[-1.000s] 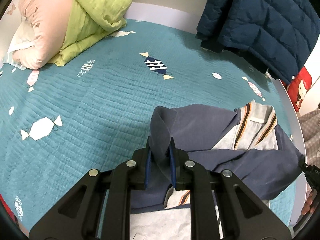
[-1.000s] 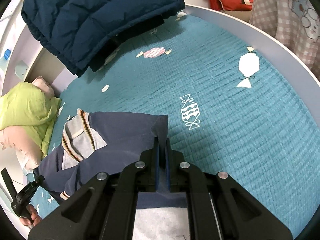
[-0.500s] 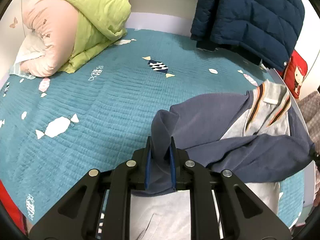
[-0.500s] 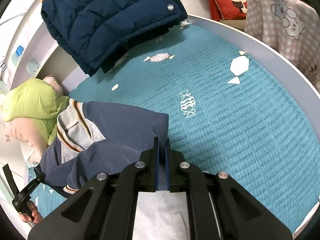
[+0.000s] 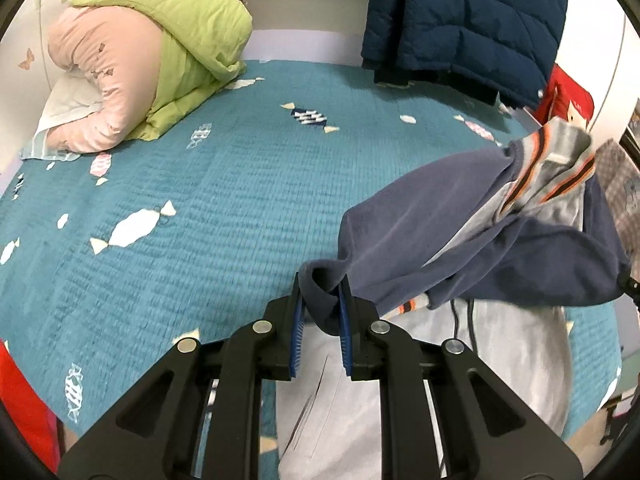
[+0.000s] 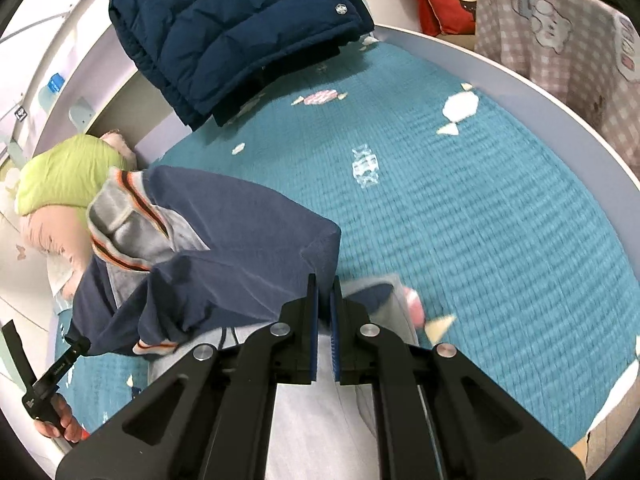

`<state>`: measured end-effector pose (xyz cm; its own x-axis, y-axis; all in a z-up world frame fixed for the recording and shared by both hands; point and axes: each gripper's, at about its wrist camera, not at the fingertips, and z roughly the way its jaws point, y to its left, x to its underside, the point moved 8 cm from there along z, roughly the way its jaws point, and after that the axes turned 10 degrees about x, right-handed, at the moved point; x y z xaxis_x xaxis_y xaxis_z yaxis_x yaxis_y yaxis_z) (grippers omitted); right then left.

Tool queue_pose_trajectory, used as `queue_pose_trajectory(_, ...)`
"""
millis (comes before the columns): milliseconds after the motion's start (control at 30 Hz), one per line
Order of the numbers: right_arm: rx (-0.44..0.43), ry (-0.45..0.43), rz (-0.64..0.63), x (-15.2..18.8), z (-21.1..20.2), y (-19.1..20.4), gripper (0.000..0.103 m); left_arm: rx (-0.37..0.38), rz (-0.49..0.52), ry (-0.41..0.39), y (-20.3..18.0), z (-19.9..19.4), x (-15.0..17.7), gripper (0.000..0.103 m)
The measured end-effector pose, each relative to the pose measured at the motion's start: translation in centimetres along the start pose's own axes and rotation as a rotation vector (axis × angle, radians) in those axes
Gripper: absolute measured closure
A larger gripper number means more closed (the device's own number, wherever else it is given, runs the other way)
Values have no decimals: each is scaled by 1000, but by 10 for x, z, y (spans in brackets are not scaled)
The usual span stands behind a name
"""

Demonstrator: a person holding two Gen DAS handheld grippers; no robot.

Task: Fold large clothes

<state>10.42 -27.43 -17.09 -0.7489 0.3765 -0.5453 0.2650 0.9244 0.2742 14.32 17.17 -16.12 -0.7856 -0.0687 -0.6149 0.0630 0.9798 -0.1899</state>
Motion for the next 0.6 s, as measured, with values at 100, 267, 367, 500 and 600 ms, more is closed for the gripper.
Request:
queue_pose_trajectory(100,15,13,-11,16,-3,-8,98,5,-16,15,5,-7,22,87)
queue_pose_trajectory(267,49,90,-23,52,-2,-27,98,-22,-71,94,24,-9,79,87)
queue_pose_trajectory(367,88,176,-13,85,9,-46,97,-35,-131,142,37,-5,112,87)
queue_pose_trajectory(500,132,311,-10,130,21,-70,92,-87,-217,200,57,-3,152,87)
queue_pose_trajectory(600,180,321,2,138,12,-85,85,-115,-226,208,67,-9,160,87)
